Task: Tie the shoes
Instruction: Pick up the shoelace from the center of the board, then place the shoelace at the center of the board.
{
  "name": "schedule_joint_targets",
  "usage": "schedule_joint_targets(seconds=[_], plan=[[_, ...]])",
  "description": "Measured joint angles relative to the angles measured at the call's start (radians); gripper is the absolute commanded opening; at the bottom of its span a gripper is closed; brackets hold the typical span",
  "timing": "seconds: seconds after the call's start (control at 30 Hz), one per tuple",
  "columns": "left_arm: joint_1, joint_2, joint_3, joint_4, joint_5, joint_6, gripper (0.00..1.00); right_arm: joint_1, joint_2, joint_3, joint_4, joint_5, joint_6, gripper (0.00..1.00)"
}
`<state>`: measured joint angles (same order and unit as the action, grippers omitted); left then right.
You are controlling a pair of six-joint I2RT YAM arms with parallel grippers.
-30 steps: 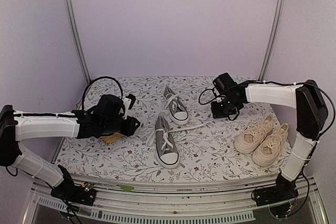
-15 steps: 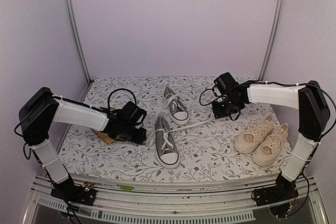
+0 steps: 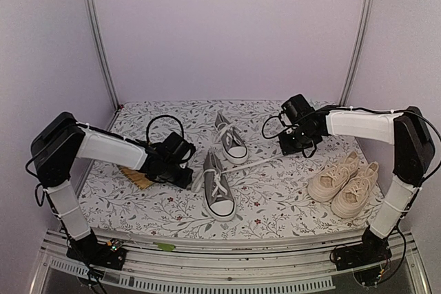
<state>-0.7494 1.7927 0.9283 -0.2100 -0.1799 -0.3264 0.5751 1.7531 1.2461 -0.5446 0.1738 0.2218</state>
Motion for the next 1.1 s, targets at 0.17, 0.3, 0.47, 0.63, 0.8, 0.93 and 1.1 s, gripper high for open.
schedule_joint_targets(seconds=[0.17, 0.3, 0.47, 0.63, 0.8, 0.93, 1.1], plan=[[0.004, 0.021, 0.013, 0.034, 0.024, 0.043, 0.0, 0.0, 0.0, 0.002, -0.001, 0.0, -0.006, 0.01], [0.005, 0.029, 0.021, 0.045, 0.043, 0.06, 0.0, 0.0, 0.0, 0.006, -0.003, 0.0, -0.013, 0.01], [0.006, -0.057, -0.064, 0.044, -0.036, 0.023, 0.0, 0.0, -0.016, 0.019, -0.009, -0.035, -0.047, 0.01], [-0.018, -0.275, -0.137, 0.054, -0.103, 0.067, 0.0, 0.009, -0.078, 0.028, 0.014, -0.187, -0.155, 0.01], [-0.131, -0.484, -0.147, 0.108, -0.091, 0.217, 0.0, 0.068, -0.093, 0.09, 0.021, -0.439, -0.296, 0.01], [-0.215, -0.664, -0.195, 0.15, 0.055, 0.344, 0.0, 0.114, 0.002, 0.244, 0.026, -0.636, -0.356, 0.01], [-0.239, -0.809, -0.25, 0.22, 0.152, 0.428, 0.0, 0.186, 0.247, 0.496, 0.057, -0.775, -0.384, 0.01]])
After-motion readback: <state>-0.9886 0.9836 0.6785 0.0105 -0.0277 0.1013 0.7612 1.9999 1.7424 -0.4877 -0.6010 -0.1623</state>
